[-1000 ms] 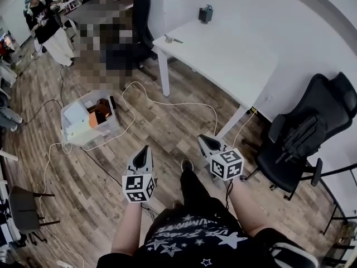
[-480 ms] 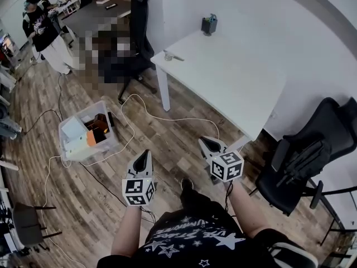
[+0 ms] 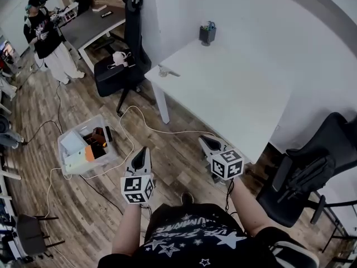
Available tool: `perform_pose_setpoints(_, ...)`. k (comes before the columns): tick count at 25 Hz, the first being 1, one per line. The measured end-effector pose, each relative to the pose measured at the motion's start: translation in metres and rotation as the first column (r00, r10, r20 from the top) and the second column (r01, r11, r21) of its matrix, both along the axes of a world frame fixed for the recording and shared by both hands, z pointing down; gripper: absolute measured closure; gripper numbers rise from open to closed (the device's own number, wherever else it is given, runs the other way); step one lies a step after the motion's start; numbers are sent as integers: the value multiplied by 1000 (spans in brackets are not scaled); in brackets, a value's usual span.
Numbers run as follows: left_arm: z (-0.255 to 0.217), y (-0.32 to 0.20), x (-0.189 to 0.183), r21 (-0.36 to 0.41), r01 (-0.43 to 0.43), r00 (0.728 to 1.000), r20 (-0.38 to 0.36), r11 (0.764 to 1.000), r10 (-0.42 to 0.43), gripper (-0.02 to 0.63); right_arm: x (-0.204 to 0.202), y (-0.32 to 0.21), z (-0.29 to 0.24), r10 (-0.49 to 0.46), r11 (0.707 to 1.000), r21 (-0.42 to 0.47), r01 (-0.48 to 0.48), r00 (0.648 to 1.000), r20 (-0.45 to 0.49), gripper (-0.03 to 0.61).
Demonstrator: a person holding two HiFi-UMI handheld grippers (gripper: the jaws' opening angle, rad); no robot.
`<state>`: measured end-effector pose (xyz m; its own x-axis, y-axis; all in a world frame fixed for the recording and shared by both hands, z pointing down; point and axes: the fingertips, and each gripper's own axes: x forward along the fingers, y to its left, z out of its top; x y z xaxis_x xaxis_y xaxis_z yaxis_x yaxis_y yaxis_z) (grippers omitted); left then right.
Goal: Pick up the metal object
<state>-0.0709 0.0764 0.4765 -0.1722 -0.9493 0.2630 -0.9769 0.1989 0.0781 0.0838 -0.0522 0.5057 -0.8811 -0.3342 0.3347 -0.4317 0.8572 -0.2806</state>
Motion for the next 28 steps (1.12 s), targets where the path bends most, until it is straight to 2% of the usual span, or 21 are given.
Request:
perform_pose_setpoints(8,-4,-35,-14,-1,-1,1000,11,1000,1,594,-12,-31,3,-2,1000,-17,2,1000,7,523)
perform_pose_setpoints(15,3,-71,-35,-1,-39,999,14,999,39,594,-26,-56,11,30,999,-20,-30,1000,-3,523)
perform_pose_setpoints(28,17,-204,-130,-15,-170,986,-1,985,170,594,-108,-160,25,151,988,-36,-152,988,-27,523)
